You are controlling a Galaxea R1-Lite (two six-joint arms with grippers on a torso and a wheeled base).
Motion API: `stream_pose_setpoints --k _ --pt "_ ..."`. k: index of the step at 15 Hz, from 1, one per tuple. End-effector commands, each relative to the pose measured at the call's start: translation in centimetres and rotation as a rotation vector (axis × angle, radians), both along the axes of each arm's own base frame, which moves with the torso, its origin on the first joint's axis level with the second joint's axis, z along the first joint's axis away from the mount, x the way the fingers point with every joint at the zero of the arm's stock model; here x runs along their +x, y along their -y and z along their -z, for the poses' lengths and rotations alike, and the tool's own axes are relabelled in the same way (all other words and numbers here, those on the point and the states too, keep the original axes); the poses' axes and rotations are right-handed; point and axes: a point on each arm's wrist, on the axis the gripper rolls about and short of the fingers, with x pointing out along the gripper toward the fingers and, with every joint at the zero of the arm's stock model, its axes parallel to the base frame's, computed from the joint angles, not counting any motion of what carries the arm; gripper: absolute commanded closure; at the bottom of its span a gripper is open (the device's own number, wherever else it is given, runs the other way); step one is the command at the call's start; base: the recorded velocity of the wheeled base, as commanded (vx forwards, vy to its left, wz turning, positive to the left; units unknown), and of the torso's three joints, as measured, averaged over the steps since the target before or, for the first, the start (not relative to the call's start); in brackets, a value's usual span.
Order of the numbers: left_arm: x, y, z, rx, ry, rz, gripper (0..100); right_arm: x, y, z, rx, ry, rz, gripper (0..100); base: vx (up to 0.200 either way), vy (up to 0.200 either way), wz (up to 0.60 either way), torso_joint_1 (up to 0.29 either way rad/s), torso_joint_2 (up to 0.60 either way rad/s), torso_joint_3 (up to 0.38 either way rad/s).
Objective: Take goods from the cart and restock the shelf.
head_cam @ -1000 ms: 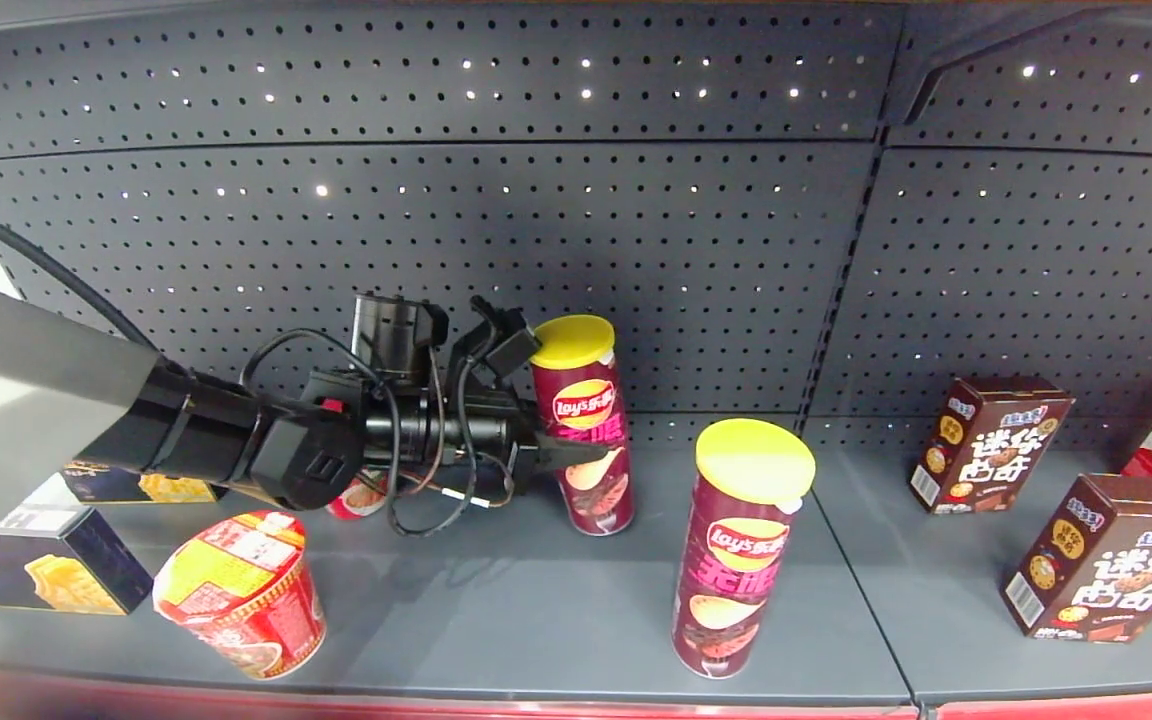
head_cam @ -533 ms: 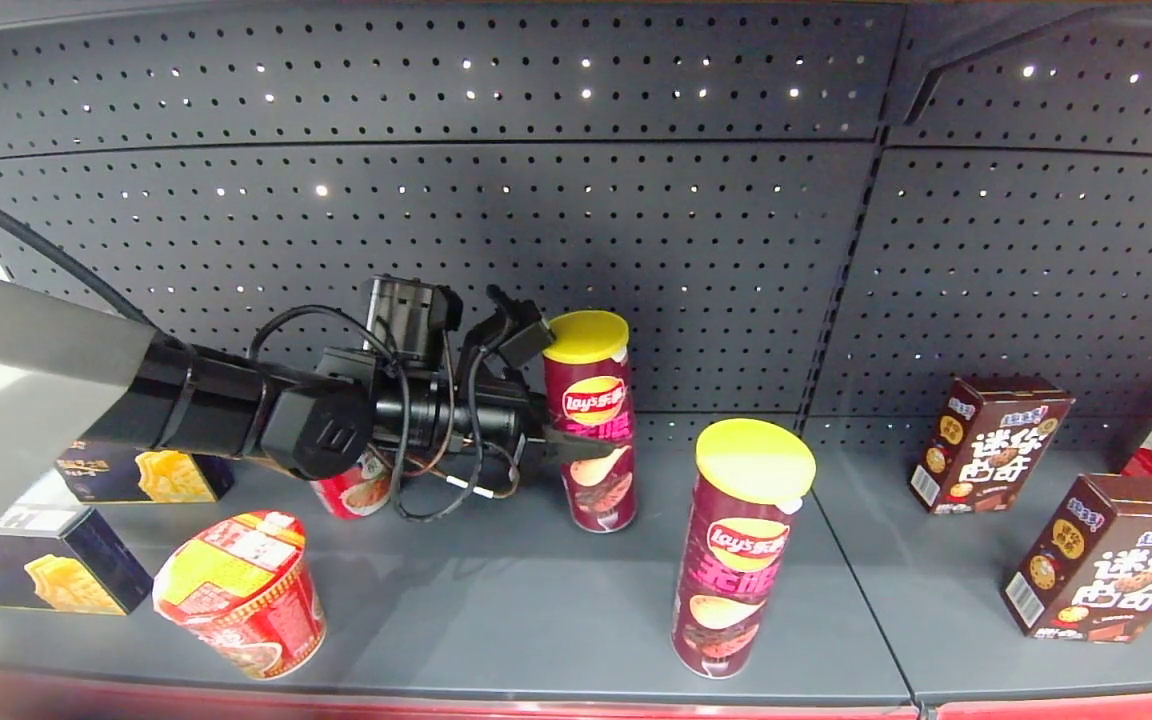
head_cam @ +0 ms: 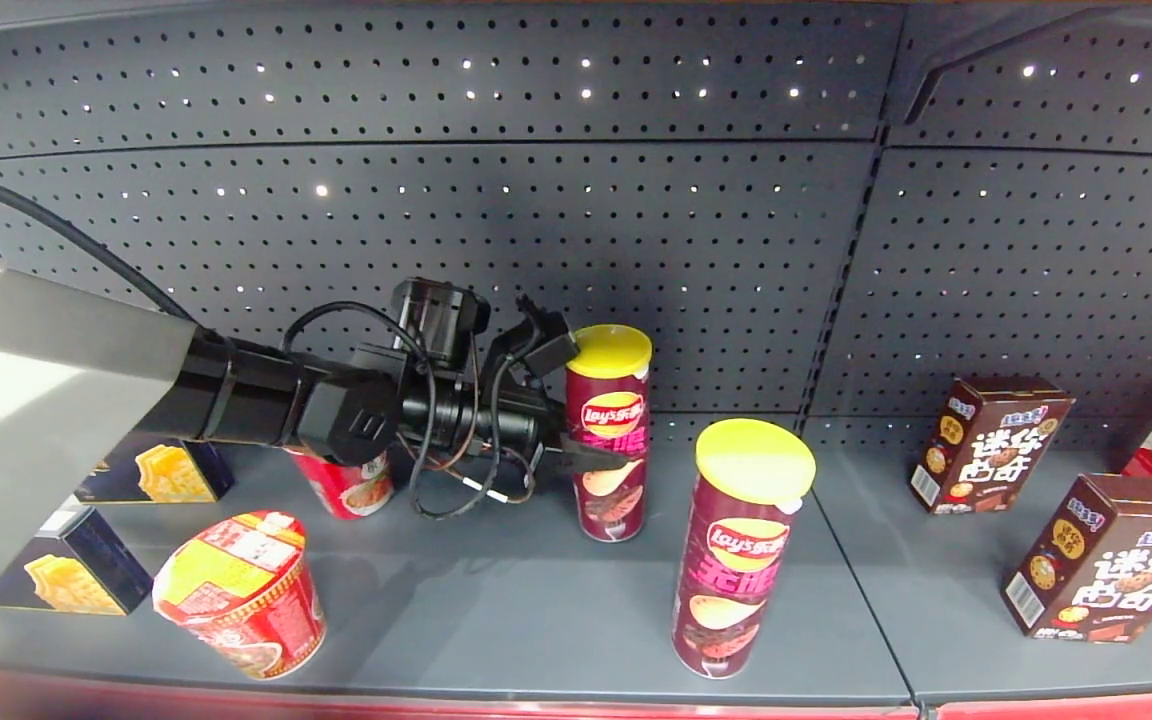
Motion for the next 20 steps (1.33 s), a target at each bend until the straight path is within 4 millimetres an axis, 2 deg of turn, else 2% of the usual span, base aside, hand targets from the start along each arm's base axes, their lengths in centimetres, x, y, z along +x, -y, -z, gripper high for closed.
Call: stream_pose_setpoints --k 1,10,20 --pt "0.2 -0.1 -0.1 -0.003 0.006 -0.004 100 0.0 0.0 0.0 0.000 0.000 0.000 0 0.000 0.000 0.00 0.000 0.00 0.000" --pt "1.0 0.1 0.6 0.000 -0.001 -0.006 100 0.0 0.0 0.0 0.000 -0.002 0.000 0 0.000 0.000 0.00 0.000 0.00 0.000" --pt "2.0 0.8 0.5 0.003 -0.006 -0.004 100 0.0 0.0 0.0 0.000 0.000 0.000 0 0.000 0.000 0.00 0.000 0.00 0.000"
